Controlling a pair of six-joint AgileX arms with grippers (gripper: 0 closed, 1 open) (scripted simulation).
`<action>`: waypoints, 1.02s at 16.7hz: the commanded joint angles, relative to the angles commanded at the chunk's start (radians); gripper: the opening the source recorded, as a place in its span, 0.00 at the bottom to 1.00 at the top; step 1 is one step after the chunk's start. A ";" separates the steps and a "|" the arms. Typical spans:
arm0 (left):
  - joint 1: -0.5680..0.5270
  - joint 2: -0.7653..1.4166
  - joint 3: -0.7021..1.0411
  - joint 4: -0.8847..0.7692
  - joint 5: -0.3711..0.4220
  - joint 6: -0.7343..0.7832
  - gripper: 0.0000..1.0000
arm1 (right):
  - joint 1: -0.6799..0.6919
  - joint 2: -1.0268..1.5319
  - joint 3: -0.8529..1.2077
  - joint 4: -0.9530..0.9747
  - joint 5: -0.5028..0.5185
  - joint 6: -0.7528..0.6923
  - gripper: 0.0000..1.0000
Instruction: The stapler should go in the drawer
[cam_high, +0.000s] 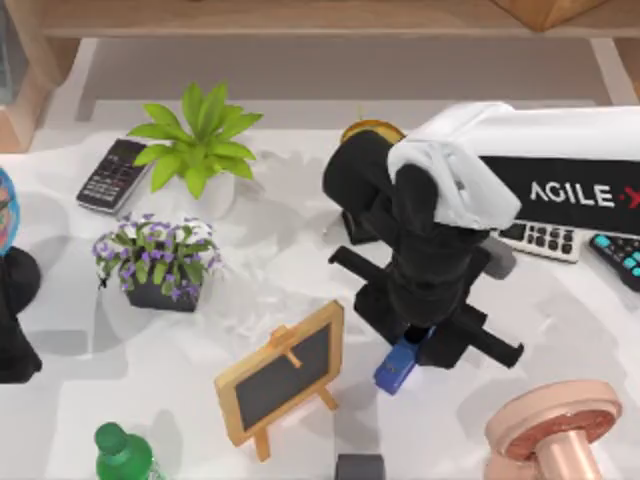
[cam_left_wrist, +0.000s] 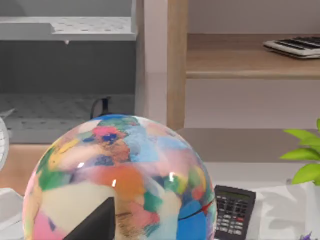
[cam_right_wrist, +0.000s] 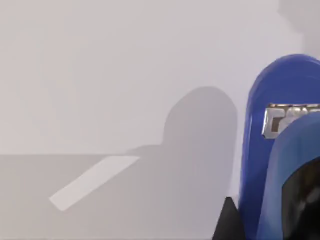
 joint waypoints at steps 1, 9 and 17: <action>0.000 0.000 0.000 0.000 0.000 0.000 1.00 | 0.000 -0.006 0.006 -0.006 0.000 -0.001 0.00; 0.000 0.000 0.000 0.000 0.000 0.000 1.00 | -0.032 -0.001 0.021 -0.055 -0.062 -0.101 0.00; 0.000 0.000 0.000 0.000 0.000 0.000 1.00 | -0.457 0.053 0.310 -0.344 -0.241 -0.730 0.00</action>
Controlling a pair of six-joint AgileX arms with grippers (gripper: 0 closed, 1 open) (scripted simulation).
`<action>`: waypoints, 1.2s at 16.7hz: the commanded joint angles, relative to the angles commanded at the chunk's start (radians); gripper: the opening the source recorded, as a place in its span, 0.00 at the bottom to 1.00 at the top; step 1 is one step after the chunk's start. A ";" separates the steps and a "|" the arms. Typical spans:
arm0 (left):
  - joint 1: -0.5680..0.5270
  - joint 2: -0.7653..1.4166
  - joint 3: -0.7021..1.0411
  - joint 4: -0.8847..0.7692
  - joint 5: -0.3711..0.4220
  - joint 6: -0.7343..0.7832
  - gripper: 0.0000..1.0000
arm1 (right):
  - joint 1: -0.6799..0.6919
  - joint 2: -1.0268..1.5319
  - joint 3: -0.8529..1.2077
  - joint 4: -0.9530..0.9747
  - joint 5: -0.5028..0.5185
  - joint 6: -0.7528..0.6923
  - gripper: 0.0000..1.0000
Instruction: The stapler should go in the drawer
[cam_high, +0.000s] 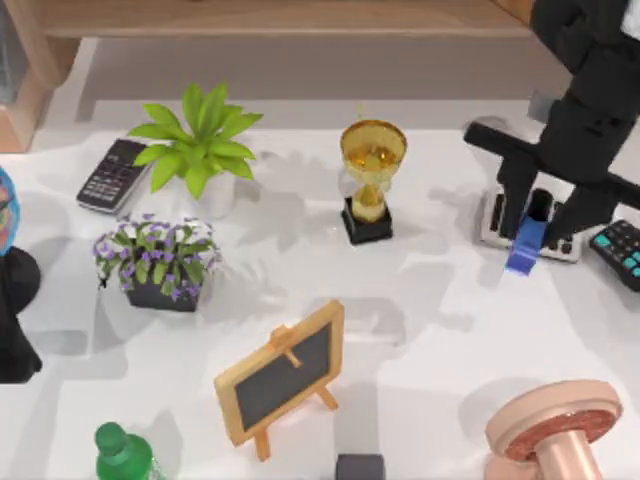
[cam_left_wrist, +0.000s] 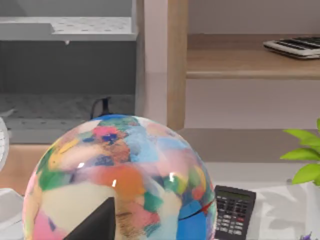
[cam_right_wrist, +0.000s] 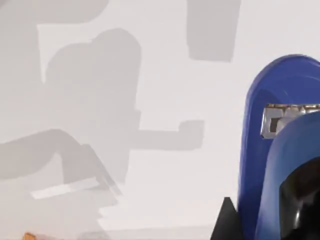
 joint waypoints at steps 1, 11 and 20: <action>0.000 0.000 0.000 0.000 0.000 0.000 1.00 | -0.070 0.002 0.065 -0.034 -0.011 -0.103 0.00; 0.000 0.000 0.000 0.000 0.000 0.000 1.00 | -0.621 0.297 0.724 -0.141 0.100 -0.935 0.00; 0.000 0.000 0.000 0.000 0.000 0.000 1.00 | -0.659 0.568 0.843 -0.195 0.210 -1.037 0.00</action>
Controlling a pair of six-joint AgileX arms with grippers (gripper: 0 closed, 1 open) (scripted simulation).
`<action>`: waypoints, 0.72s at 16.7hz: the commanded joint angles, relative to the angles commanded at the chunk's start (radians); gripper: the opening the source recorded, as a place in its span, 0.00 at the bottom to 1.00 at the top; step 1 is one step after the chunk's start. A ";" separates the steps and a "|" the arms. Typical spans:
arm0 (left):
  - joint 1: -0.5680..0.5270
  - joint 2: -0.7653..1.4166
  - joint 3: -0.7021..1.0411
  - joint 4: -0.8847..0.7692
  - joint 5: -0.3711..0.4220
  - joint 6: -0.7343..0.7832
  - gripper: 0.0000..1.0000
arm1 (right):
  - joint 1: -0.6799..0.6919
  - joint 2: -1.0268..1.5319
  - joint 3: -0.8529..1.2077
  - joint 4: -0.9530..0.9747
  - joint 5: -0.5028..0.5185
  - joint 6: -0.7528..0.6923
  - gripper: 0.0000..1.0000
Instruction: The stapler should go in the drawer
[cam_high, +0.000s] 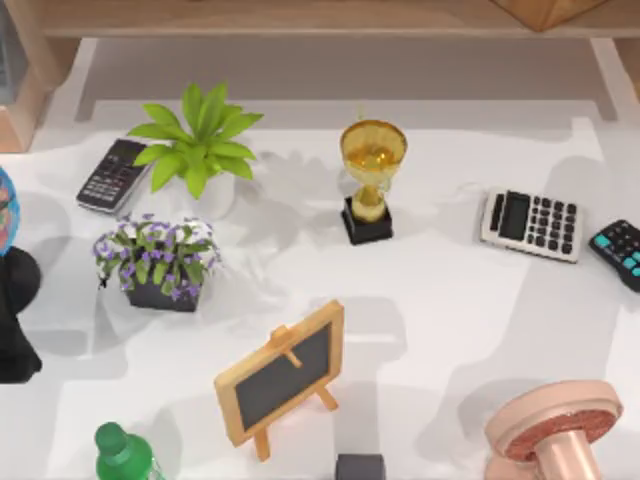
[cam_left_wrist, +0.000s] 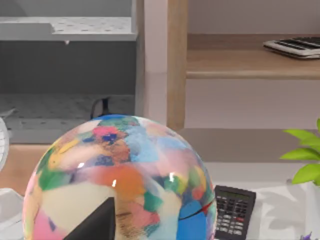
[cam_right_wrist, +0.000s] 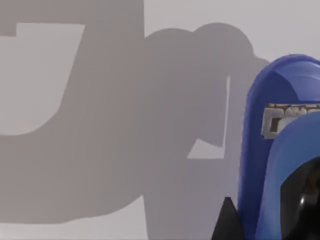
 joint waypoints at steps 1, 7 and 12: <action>0.000 0.000 0.000 0.000 0.000 0.000 1.00 | 0.000 0.000 0.000 0.000 0.000 0.000 0.00; 0.000 0.000 0.000 0.000 0.000 0.000 1.00 | 0.002 -0.055 0.038 0.005 -0.013 0.028 0.00; 0.000 0.000 0.000 0.000 0.000 0.000 1.00 | -0.028 -0.192 0.105 -0.051 0.024 0.114 0.00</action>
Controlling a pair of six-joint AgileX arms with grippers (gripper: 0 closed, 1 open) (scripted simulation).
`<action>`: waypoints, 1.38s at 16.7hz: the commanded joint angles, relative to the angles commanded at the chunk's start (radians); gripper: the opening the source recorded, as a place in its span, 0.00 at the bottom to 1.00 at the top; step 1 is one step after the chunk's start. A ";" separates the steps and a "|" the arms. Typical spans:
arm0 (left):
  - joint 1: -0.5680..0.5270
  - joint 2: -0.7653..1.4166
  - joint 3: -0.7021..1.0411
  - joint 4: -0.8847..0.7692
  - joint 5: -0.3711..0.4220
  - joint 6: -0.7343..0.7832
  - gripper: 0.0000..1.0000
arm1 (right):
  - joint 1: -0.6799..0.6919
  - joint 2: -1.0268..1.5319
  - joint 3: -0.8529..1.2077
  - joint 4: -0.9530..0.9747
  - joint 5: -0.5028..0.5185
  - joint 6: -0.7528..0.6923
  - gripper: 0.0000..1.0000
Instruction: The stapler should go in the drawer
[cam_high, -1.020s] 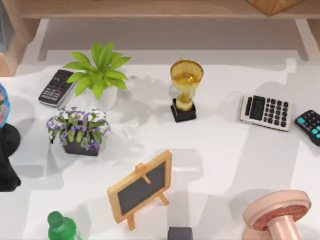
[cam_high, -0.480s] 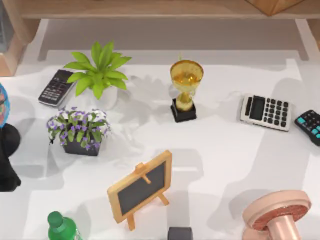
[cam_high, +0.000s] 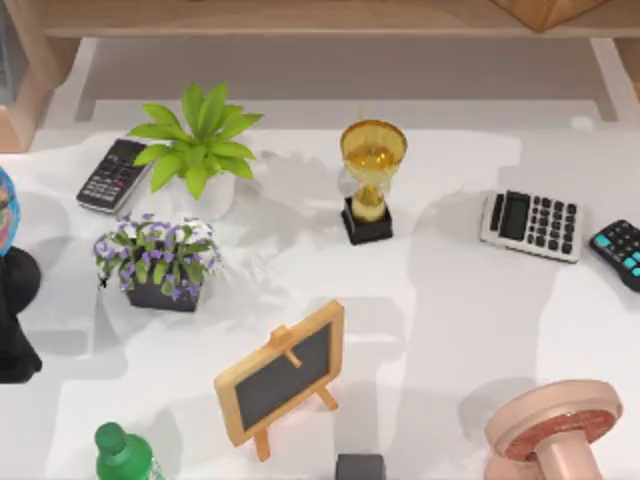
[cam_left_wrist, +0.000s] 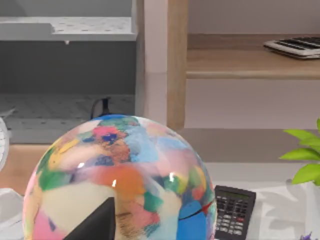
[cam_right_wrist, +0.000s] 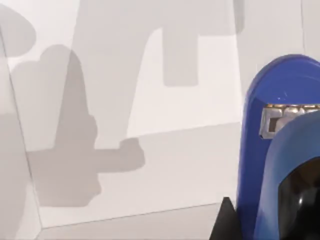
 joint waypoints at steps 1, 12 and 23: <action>0.000 0.000 0.000 0.000 0.000 0.000 1.00 | -0.007 -0.014 0.003 -0.009 0.017 0.011 0.00; 0.000 0.000 0.000 0.000 0.000 0.000 1.00 | 0.044 0.127 -0.137 0.104 0.000 -0.100 0.00; 0.000 0.000 0.000 0.000 0.000 0.000 1.00 | 0.029 0.178 -0.172 0.104 -0.024 -0.113 0.30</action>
